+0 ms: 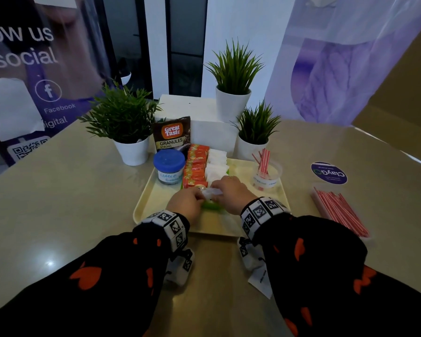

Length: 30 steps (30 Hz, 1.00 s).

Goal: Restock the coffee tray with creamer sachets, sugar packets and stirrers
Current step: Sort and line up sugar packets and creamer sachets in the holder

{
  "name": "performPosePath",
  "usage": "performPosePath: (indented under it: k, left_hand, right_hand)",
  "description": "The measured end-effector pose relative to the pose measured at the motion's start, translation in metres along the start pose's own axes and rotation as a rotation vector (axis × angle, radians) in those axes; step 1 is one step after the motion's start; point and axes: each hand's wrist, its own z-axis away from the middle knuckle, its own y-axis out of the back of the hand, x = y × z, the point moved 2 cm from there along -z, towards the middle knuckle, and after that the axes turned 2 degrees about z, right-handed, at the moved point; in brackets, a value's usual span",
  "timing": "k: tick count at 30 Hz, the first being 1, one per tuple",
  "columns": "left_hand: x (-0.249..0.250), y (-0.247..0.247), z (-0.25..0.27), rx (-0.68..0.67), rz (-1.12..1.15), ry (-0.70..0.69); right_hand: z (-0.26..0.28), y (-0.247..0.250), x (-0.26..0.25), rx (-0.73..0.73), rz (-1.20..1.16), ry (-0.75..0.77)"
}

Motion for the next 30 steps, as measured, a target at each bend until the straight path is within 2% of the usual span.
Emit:
performPosePath:
  k: [2,7,10,19,22,25,27,30]
  left_hand:
    - [-0.002,-0.002,-0.001,0.012,0.025,0.011]
    - [-0.004,-0.003,-0.003,0.015,0.025,0.014]
    - [-0.004,-0.003,-0.004,0.013,0.029,0.024]
    - [-0.002,-0.004,0.000,0.013,-0.001,0.033]
    - [0.003,-0.002,0.006,0.039,0.016,0.038]
    - [0.021,0.000,0.022,0.070,0.075,-0.019]
    - [0.039,-0.002,0.037,-0.002,0.147,-0.070]
    - [0.065,-0.015,0.059,-0.243,0.161,-0.144]
  right_hand:
    - [-0.001,-0.003,0.003,0.075,-0.090,-0.002]
    - [0.004,-0.002,0.010,0.237,-0.359,-0.140]
    - [0.007,-0.003,0.020,0.312,-0.373,-0.167]
    - [0.014,-0.010,0.029,0.227,-0.325,-0.157]
    - [0.024,-0.001,0.034,0.234,-0.380,-0.168]
    - [0.040,0.017,0.048,0.214,-0.452,-0.191]
    - [0.054,0.028,0.057,0.190,-0.479,-0.194]
    - [0.079,0.035,0.071,0.163,-0.512,-0.232]
